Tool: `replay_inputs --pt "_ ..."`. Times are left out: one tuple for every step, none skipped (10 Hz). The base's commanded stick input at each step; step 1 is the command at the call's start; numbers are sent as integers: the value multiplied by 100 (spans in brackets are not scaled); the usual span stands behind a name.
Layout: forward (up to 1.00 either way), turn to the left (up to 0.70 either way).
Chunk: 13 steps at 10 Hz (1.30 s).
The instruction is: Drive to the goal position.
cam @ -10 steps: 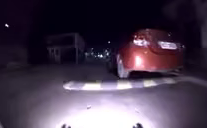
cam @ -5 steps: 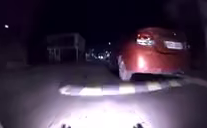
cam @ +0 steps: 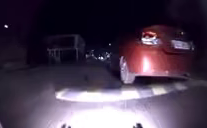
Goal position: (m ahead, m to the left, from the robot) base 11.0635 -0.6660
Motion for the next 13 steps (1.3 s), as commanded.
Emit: replay_inputs --pt "45 0" --pt "45 0" --pt "45 0" --pt "45 0" --pt "45 0" --pt "45 0" --pt "45 0" --pt "45 0" --pt "45 0" --pt "45 0" --pt "45 0" --pt "45 0" --pt "45 0"
